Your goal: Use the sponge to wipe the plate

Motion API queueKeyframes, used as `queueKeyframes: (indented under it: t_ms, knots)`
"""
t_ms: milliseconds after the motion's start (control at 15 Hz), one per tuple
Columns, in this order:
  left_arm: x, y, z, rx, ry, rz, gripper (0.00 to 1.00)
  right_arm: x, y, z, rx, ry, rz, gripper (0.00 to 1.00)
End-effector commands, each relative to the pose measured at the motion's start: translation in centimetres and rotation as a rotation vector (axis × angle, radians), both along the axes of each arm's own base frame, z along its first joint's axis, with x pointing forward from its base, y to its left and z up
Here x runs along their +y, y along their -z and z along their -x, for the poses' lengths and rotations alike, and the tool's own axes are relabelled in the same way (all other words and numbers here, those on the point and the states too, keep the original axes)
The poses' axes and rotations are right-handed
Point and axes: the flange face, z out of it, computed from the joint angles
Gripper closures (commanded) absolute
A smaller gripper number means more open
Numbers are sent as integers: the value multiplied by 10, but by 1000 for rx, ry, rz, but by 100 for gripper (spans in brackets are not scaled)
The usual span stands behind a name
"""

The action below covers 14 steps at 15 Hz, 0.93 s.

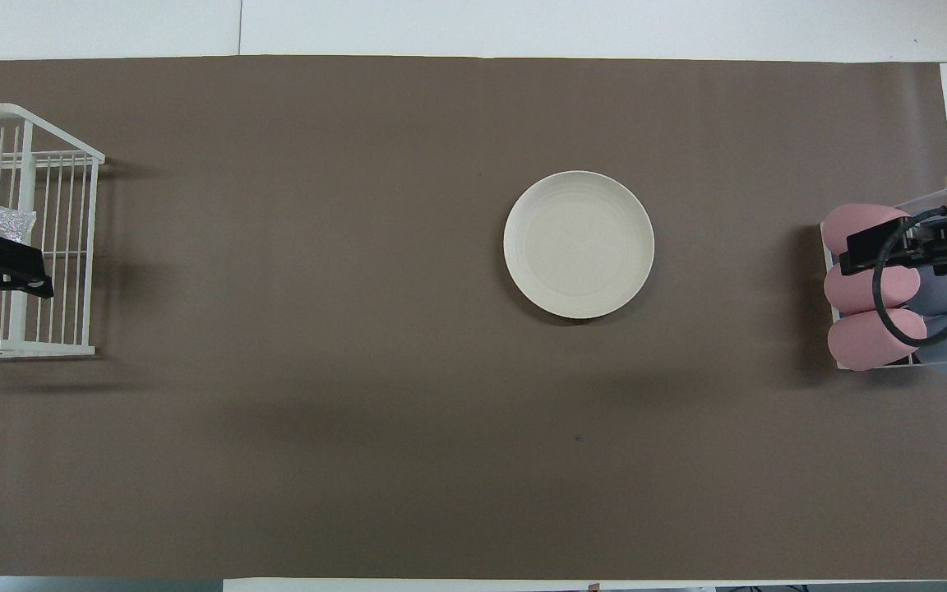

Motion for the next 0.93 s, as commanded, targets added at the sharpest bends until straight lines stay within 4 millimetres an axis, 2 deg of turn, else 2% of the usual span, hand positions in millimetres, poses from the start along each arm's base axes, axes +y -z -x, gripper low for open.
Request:
queueKeyframes:
  t_ms: [0, 200, 267, 400, 533, 867]
  knots:
    - [6, 7, 9, -12, 13, 51, 0, -3, -2, 5, 7, -15, 14, 0]
    - [7, 2, -16, -53, 17, 53, 0, -3, -2, 5, 7, -15, 14, 0]
    - [5, -8, -18, -73, 21, 53, 0, -3, -2, 5, 7, -15, 14, 0]
    - [1, -17, -15, -52, 34, 42, 0, -3, -2, 5, 7, -15, 14, 0]
    - [-1, -11, -11, -27, 48, 43, 0, -3, -3, 5, 6, -15, 14, 0]
    - [-5, -13, -12, -33, 54, 43, 0, -3, -2, 5, 7, -15, 14, 0]
